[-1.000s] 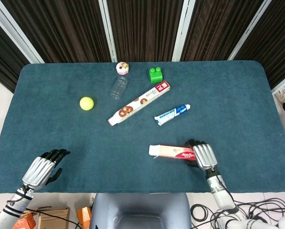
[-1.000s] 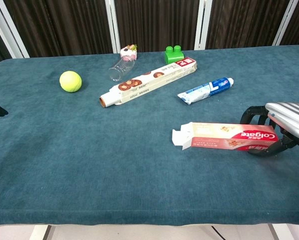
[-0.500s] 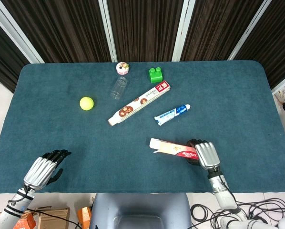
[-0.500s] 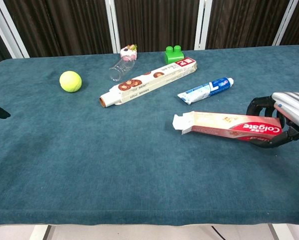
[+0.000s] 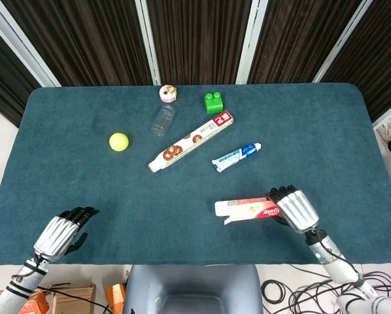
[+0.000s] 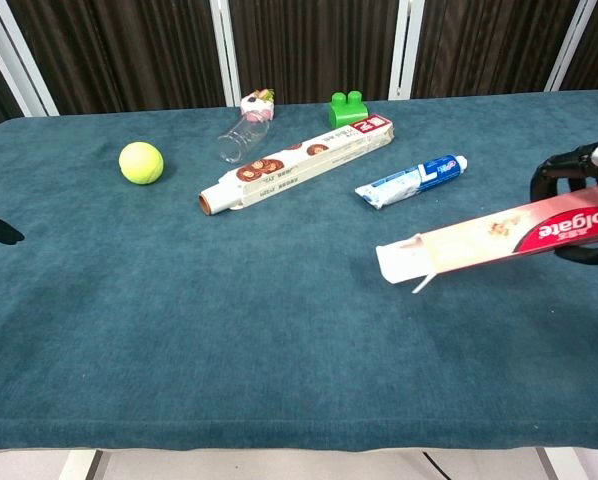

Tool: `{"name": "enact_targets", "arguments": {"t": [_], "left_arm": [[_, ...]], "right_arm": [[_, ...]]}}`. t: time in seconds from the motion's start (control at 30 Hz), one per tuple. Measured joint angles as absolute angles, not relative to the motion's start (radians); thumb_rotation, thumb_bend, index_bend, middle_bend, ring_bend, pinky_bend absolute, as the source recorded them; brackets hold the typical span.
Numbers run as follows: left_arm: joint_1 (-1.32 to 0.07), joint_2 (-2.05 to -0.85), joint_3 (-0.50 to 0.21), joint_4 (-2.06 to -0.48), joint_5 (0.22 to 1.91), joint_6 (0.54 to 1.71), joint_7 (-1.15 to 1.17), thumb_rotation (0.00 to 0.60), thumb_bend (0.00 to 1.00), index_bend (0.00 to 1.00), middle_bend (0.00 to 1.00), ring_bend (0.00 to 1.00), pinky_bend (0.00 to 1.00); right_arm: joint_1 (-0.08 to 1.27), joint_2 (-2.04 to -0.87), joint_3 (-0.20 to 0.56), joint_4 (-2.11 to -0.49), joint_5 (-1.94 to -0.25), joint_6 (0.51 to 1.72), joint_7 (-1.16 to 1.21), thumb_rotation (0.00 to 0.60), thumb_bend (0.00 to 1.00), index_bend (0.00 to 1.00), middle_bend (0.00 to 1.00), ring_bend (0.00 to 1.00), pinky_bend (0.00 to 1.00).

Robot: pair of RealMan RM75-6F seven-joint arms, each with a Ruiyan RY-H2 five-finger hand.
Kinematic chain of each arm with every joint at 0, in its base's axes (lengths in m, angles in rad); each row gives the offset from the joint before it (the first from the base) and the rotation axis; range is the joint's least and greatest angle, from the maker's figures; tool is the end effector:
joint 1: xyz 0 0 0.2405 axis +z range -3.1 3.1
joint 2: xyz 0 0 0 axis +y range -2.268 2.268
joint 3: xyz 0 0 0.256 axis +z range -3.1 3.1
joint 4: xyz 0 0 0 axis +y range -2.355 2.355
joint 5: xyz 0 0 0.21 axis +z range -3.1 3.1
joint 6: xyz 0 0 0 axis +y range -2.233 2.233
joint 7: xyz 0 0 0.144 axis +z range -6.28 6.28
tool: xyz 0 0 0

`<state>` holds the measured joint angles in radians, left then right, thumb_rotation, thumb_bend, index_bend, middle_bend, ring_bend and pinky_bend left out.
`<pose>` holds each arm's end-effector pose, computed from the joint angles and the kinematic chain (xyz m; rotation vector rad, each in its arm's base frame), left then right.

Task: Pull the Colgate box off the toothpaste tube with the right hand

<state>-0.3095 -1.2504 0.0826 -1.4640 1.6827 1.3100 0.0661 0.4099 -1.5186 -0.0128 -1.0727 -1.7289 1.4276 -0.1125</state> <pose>-0.2829 0.2137 0.0797 -1.8820 -0.7800 -0.8706 -0.2726 -0.2689 0.0438 1.8536 -0.4093 0.9661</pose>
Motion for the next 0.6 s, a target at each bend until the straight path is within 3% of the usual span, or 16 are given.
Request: {"name": "enact_targets", "arguments": {"t": [0.33, 0.6], "left_arm": [[-0.305, -1.242, 0.080, -1.464, 1.683, 1.325, 0.045, 0.600, 0.46, 0.22, 0.23, 0.24, 0.44], [-0.305, -1.242, 0.081, -1.464, 1.685, 1.322, 0.044, 0.600, 0.46, 0.22, 0.23, 0.24, 0.44]], "right_arm": [[0.399, -1.489, -0.014, -0.943, -1.827, 1.586, -0.360, 0.600, 0.34, 0.50, 0.48, 0.45, 0.54], [0.394, -1.499, -0.009, -0.856, -1.863, 1.662, -0.383, 0.600, 0.34, 0.51, 0.48, 0.45, 0.54]]}}
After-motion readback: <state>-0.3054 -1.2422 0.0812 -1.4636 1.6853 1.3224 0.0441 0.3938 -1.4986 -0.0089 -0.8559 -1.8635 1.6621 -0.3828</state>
